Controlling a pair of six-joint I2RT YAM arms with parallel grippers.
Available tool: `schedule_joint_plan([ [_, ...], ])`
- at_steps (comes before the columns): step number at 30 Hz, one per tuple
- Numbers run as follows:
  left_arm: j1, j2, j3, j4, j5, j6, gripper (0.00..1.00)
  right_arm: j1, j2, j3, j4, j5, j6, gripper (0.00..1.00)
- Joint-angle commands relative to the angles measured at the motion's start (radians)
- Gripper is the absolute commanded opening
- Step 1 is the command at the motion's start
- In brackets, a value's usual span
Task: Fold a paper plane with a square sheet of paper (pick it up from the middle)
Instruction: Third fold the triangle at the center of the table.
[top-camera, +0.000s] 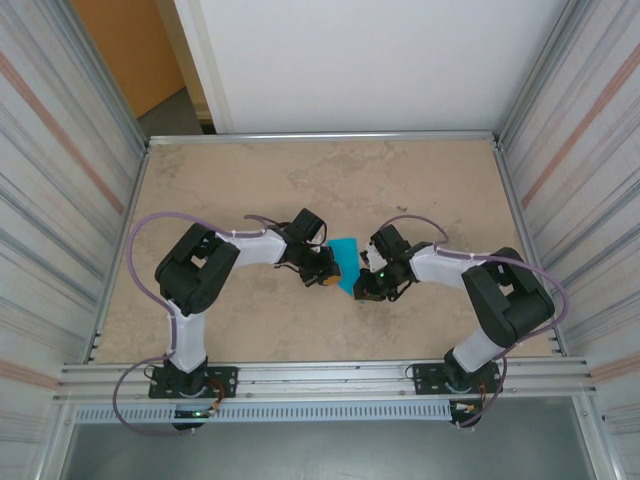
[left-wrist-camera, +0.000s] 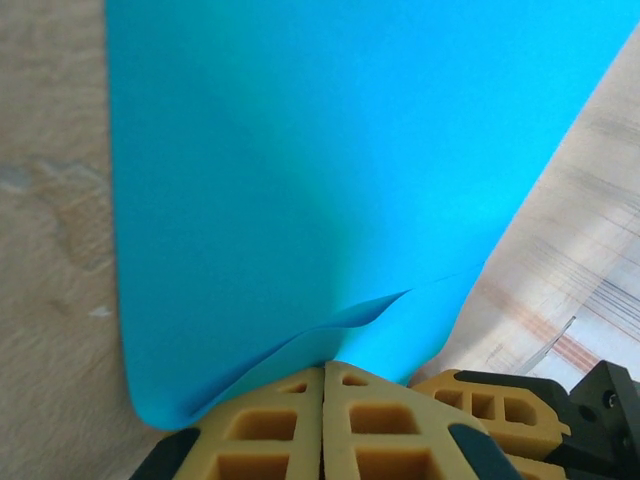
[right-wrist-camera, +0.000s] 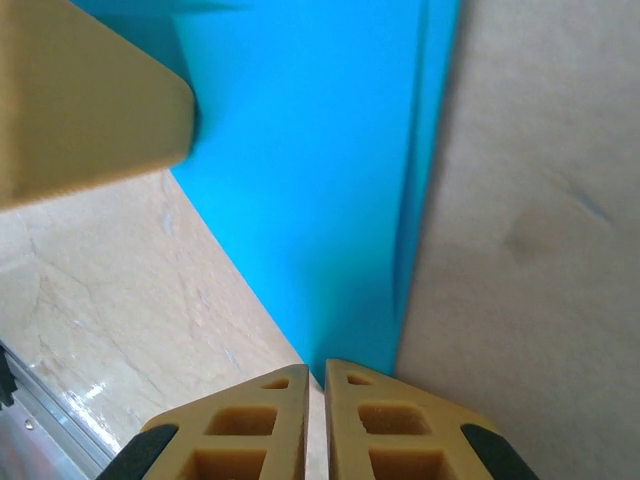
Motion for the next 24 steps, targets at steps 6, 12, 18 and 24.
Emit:
schedule_joint_plan([
  [6,0.010,0.085,-0.033,-0.160,-0.131,0.028,0.07,-0.012,-0.071,-0.072,-0.171,0.085,0.067,0.14],
  [12,0.010,0.077,-0.028,-0.147,-0.115,0.033,0.07,-0.023,-0.156,-0.064,-0.171,0.086,0.072,0.16],
  [18,0.009,0.062,-0.007,-0.141,-0.103,0.037,0.08,-0.020,-0.201,-0.020,-0.103,0.041,0.066,0.17],
  [24,0.004,0.054,0.014,-0.132,-0.089,0.038,0.09,0.025,-0.073,0.054,-0.041,0.011,0.059,0.11],
])
